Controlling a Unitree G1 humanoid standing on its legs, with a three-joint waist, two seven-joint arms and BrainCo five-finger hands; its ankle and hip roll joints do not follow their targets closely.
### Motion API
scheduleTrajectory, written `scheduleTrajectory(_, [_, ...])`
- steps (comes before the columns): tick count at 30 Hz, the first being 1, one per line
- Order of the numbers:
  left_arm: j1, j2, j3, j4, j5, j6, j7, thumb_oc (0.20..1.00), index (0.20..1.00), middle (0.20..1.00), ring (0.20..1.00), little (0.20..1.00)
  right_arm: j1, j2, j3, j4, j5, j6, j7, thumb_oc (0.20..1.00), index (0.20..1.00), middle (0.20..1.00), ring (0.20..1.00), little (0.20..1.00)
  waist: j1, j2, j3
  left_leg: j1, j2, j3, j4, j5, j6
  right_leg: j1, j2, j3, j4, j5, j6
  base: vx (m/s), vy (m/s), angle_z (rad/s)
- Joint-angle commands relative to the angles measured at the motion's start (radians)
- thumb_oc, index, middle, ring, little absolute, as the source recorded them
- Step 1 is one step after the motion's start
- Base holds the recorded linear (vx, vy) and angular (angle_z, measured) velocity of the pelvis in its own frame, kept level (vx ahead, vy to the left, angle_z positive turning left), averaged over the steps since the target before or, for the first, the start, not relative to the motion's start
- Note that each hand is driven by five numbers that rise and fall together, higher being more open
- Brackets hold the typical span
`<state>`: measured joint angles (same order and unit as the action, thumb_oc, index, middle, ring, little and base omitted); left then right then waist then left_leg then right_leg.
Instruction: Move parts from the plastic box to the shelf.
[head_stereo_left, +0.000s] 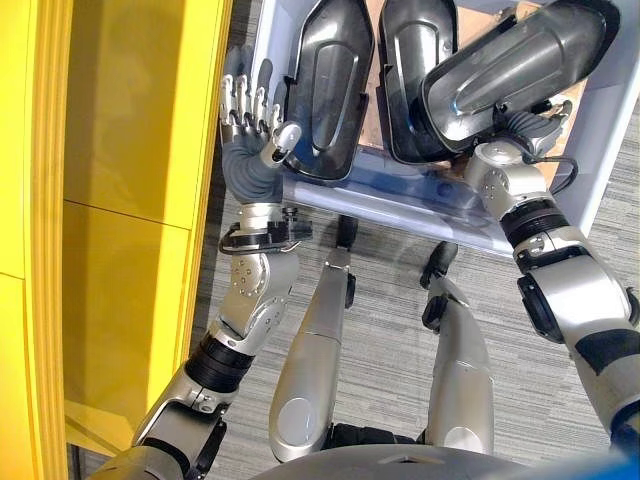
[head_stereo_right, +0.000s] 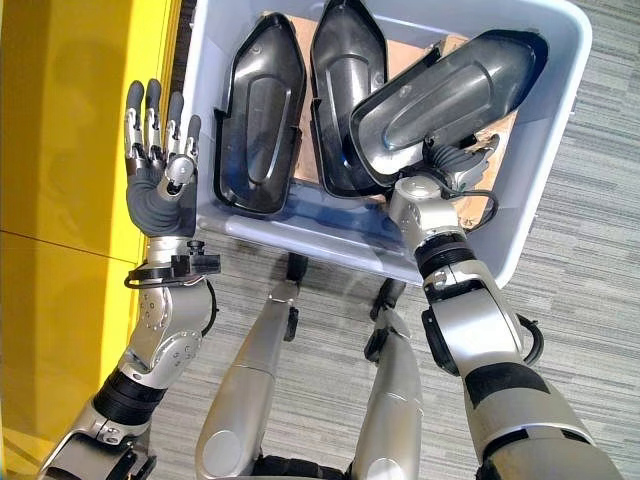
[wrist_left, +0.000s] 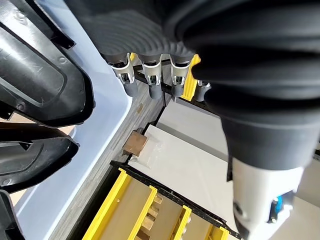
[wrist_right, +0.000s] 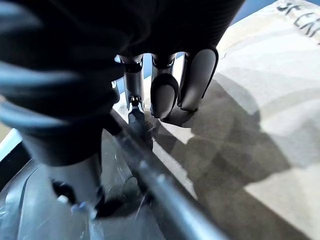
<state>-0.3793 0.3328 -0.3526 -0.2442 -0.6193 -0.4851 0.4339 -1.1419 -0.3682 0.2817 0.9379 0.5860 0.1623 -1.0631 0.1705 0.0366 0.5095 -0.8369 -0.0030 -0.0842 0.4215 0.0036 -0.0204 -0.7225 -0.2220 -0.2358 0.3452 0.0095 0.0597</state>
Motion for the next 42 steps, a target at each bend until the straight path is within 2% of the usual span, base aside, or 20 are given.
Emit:
scheduleTrajectory(1, [-0.003,0.016,0.038,-0.078,-0.003,-0.063,-0.053,1.000,1.000,1.000,1.000,1.000,0.047,0.013,0.020,0.046,0.065,0.070,0.051,0.200,0.200,0.200,0.200,0.200,0.058,0.045,0.010,0.030,-0.063,0.129,-0.038,-0.015,0.062,0.039,0.022,-0.014,0.001,0.025,0.031,-0.01,-0.045,0.06])
scheduleTrajectory(5, [-0.003,0.017,0.041,-0.080,0.002,-0.066,-0.051,1.000,1.000,1.000,1.000,1.000,0.038,-0.003,0.027,0.082,0.047,0.087,0.021,0.200,0.200,0.200,0.200,0.200,0.057,0.043,0.010,0.034,-0.061,0.129,-0.048,-0.013,0.060,0.040,0.023,-0.018,-0.008,0.033,0.035,-0.01,-0.024,-0.01])
scheduleTrajectory(11, [0.005,0.021,0.052,-0.087,-0.006,-0.108,-0.042,1.000,1.000,1.000,1.000,1.000,0.052,-0.015,0.009,0.092,0.090,0.065,0.021,0.200,0.200,0.200,0.200,0.200,0.050,0.048,0.010,0.030,-0.059,0.131,-0.052,-0.014,0.058,0.028,0.026,-0.015,-0.007,0.033,0.037,0.00,0.000,0.00])
scheduleTrajectory(18, [0.006,0.014,0.055,-0.084,0.000,-0.099,-0.052,1.000,1.000,1.000,1.000,1.000,0.067,-0.002,0.008,0.088,0.092,0.054,0.028,0.200,0.200,0.200,0.200,0.200,0.045,0.052,0.010,0.030,-0.057,0.135,-0.060,-0.011,0.056,0.021,0.028,-0.013,-0.008,0.030,0.035,0.00,-0.014,-0.01])
scheduleTrajectory(22, [0.017,0.013,0.060,-0.087,-0.004,-0.098,-0.059,1.000,1.000,1.000,1.000,1.000,0.079,-0.015,0.004,0.062,0.019,0.007,0.039,0.200,0.200,0.200,0.200,0.200,0.037,0.056,0.010,0.048,-0.054,0.143,-0.067,-0.012,0.052,0.030,0.032,-0.010,-0.007,0.026,0.033,0.00,-0.061,-0.09])
scheduleTrajectory(24, [0.020,0.015,0.063,-0.088,-0.010,-0.094,-0.061,1.000,1.000,1.000,1.000,1.000,0.073,-0.013,0.018,0.025,-0.166,-0.044,0.055,0.200,0.200,0.200,0.200,0.200,0.034,0.053,0.010,0.065,-0.050,0.147,-0.069,-0.016,0.049,0.046,0.034,-0.010,-0.011,0.022,0.032,0.01,-0.109,-0.11])
scheduleTrajectory(26, [0.018,0.022,0.065,-0.087,-0.019,-0.096,-0.066,1.000,1.000,1.000,1.000,1.000,0.061,-0.019,0.033,-0.001,-0.248,-0.039,0.068,0.200,0.200,0.200,0.200,0.200,0.032,0.050,0.010,0.075,-0.048,0.148,-0.069,-0.017,0.047,0.058,0.033,-0.011,-0.014,0.021,0.031,0.00,-0.079,-0.08])
scheduleTrajectory(27, [0.020,0.022,0.065,-0.088,-0.018,-0.091,-0.072,1.000,1.000,1.000,1.000,1.000,0.049,-0.025,0.051,-0.041,-0.271,-0.013,0.077,0.200,0.200,0.200,0.200,0.200,0.032,0.048,0.010,0.089,-0.046,0.150,-0.072,-0.016,0.045,0.072,0.032,-0.012,-0.018,0.019,0.031,0.00,-0.083,-0.06])
scheduleTrajectory(32, [0.036,0.017,0.063,-0.091,-0.024,-0.071,-0.078,1.000,1.000,1.000,1.000,1.000,0.072,-0.031,0.049,-0.095,-0.268,-0.021,0.084,0.200,0.200,0.200,0.200,0.200,0.023,0.053,0.010,0.138,-0.040,0.157,-0.074,-0.027,0.044,0.114,0.028,-0.008,-0.012,0.002,0.023,0.02,-0.073,-0.08])
scheduleTrajectory(34, [0.039,0.016,0.063,-0.088,-0.015,-0.070,-0.057,1.000,1.000,1.000,1.000,1.000,0.090,-0.028,0.034,-0.113,-0.231,-0.051,0.091,0.200,0.200,0.200,0.200,0.200,0.017,0.055,0.010,0.161,-0.036,0.158,-0.080,-0.026,0.040,0.131,0.026,-0.004,-0.012,-0.002,0.020,-0.01,-0.037,-0.08])
scheduleTrajectory(35, [0.031,0.017,0.067,-0.090,-0.018,-0.071,-0.055,1.000,1.000,1.000,1.000,1.000,0.091,-0.027,0.020,-0.123,-0.239,-0.066,0.089,0.200,0.200,0.200,0.200,0.200,0.013,0.056,0.010,0.148,-0.032,0.166,-0.089,-0.001,0.043,0.122,0.024,-0.015,-0.022,0.016,0.011,-0.05,-0.034,-0.07])
scheduleTrajectory(38, [0.038,0.019,0.070,-0.095,-0.019,-0.065,-0.052,1.000,1.000,1.000,1.000,1.000,0.110,-0.026,-0.001,-0.154,-0.325,-0.090,0.088,0.200,0.200,0.200,0.200,0.200,0.010,0.057,0.010,0.185,-0.026,0.168,-0.100,-0.003,0.037,0.154,0.024,-0.016,-0.027,0.007,0.008,0.00,-0.060,-0.05])
scheduleTrajectory(42, [0.047,0.021,0.067,-0.105,-0.024,-0.045,-0.039,1.000,1.000,1.000,1.000,1.000,0.112,-0.036,-0.009,-0.204,-0.423,-0.065,0.096,0.200,0.200,0.200,0.200,0.200,0.008,0.061,0.010,0.237,-0.022,0.167,-0.116,-0.004,0.032,0.202,0.021,-0.022,-0.026,-0.007,0.004,0.03,-0.063,-0.09])
